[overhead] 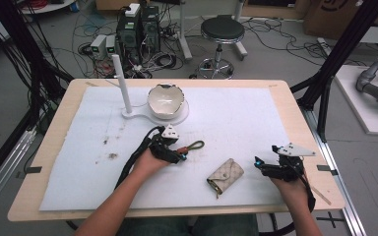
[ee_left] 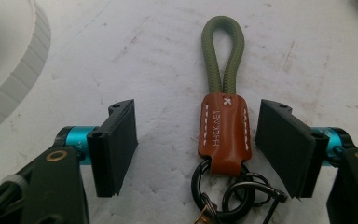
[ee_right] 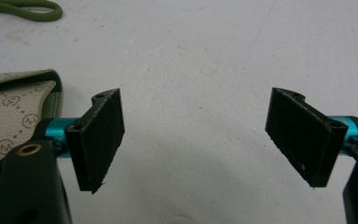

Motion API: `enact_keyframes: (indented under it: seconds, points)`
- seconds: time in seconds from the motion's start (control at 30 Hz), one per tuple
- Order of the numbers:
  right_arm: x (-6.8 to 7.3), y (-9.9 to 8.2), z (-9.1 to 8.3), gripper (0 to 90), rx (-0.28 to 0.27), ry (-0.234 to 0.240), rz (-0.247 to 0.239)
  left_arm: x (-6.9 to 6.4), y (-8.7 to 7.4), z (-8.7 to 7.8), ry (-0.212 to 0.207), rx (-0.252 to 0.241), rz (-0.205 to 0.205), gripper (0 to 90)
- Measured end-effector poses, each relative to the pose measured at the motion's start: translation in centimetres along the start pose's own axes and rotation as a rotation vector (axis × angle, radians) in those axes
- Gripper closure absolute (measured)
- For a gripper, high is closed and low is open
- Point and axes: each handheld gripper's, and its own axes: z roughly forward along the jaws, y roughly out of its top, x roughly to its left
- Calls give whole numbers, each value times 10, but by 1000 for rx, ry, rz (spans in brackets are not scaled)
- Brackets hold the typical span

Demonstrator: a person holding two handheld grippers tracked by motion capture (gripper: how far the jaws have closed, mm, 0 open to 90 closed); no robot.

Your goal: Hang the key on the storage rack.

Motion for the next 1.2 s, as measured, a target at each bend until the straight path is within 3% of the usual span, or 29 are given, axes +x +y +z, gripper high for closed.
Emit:
enact_keyframes:
  seconds: [0.1, 0.23, 0.43, 0.6, 0.83, 1.0, 1.07, 1.1, 1.13, 1.2]
  points:
    - [0, 0, 0, 199, 3, 0, 3, -1, 0, 0, 0, 1, 1, 340]
    - [2, 0, 0, 199, 6, 1, -1, -6, 2, -3, -42, 3, 45, 503]
    - [3, 1, 2, 199, 11, 4, -7, -10, 2, -4, -56, 3, 61, 667]
    - [4, 2, 4, 199, 13, 8, -16, -10, 2, -4, -58, 5, 72, 687]
    - [4, 2, 5, 199, 12, 10, -21, -10, 5, -10, -57, -18, 52, 693]
    - [5, 2, 6, 199, 16, 14, -20, -6, 8, -27, -45, -85, 20, 693]
    - [5, 2, 7, 199, 15, 15, -24, 1, 12, -45, -19, -128, 1, 693]
    - [5, 2, 7, 199, 15, 15, -24, 1, 12, -45, -19, -128, 1, 693]
    - [5, 3, 7, 199, 19, 16, -20, 5, 14, -58, -2, -171, -16, 693]
    - [5, 3, 7, 199, 18, 16, -20, 7, 15, -64, 9, -184, -25, 693]
